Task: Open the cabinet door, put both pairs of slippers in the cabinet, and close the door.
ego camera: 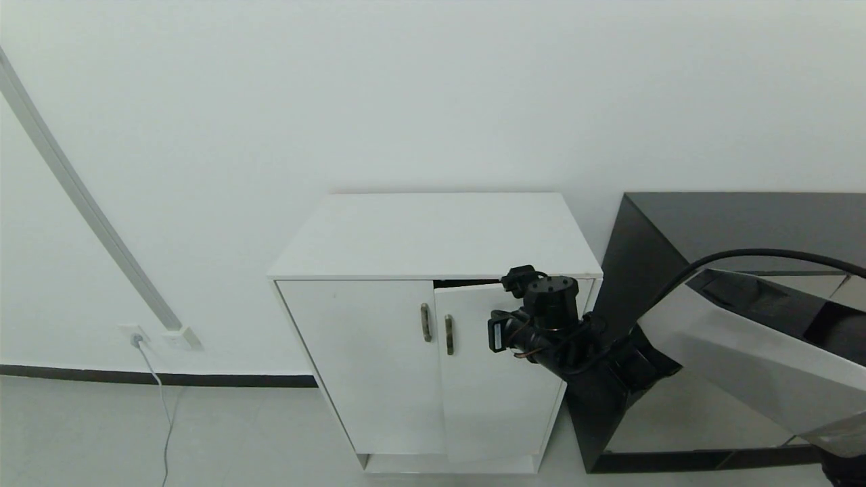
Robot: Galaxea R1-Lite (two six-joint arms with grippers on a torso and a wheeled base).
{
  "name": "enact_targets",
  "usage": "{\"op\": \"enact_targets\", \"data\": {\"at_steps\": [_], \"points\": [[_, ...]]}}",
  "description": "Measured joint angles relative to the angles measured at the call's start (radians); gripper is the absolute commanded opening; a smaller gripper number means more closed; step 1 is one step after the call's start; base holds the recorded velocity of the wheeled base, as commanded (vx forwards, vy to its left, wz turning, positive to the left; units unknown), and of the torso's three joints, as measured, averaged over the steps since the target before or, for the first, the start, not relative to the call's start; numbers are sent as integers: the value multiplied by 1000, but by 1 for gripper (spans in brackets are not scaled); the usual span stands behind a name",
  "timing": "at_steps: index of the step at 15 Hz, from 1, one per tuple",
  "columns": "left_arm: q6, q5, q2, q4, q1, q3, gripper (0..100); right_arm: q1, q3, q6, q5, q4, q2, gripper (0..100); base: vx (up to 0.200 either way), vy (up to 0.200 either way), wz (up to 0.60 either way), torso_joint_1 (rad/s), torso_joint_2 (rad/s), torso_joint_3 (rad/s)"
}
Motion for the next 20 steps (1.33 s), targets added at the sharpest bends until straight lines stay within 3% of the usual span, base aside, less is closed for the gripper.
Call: {"op": "enact_targets", "data": {"at_steps": [20], "points": [[0, 1, 0, 0, 0, 0, 0, -34, -74, 2, 0, 15, 39, 0, 0, 0, 0, 0, 0, 0]]}}
